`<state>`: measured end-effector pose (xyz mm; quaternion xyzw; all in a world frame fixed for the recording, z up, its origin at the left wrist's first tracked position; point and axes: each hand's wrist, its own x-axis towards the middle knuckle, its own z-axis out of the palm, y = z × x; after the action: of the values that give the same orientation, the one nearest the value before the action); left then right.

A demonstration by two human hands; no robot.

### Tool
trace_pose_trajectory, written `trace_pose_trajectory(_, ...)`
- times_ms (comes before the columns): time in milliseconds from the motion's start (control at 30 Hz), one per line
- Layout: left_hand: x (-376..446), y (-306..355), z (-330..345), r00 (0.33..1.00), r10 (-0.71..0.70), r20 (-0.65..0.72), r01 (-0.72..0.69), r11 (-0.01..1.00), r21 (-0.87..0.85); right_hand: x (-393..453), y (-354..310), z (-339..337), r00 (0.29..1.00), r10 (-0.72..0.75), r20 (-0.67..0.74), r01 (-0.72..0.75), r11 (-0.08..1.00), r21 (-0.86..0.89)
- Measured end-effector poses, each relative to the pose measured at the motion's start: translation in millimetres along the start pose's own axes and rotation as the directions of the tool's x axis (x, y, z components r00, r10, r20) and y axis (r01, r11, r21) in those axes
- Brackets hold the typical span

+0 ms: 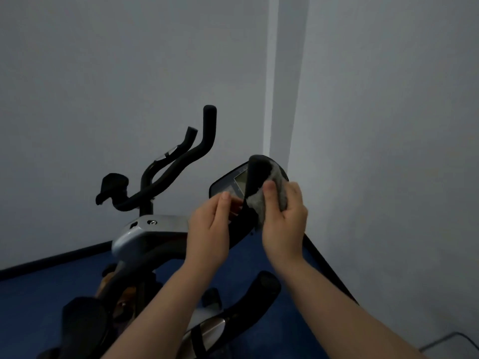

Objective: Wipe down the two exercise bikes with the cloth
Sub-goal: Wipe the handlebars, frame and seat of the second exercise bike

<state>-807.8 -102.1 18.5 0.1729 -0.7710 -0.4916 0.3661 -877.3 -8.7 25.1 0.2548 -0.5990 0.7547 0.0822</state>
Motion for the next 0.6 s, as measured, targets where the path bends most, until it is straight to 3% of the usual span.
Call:
trace_pose_trajectory(133, 0, -1, 2, 1.000, 0.001, 0.009, -0.001, 1.000, -0.029, -19, 14, -14, 0.993, 0.049, 0.105, -0.044, 0.998, -0.047)
trace_pose_trajectory(300, 0, -4, 5, 0.998, 0.054, -0.043, -0.051, 0.997, 0.061, 8, -9, -1, 0.998, -0.058, -0.014, 0.058, 0.998, 0.019)
trace_pose_trajectory(467, -1, -1, 6, 0.997, 0.053, -0.063, -0.046, 0.993, 0.104, -7, 14, -13, 0.992, -0.011, 0.126, 0.011, 1.000, -0.003)
trace_pose_trajectory(600, -4, 3, 7, 0.995, 0.062, -0.080, -0.052, 0.991, 0.123, 23, -4, -9, 0.988, -0.147, 0.040, 0.147, 0.989, 0.002)
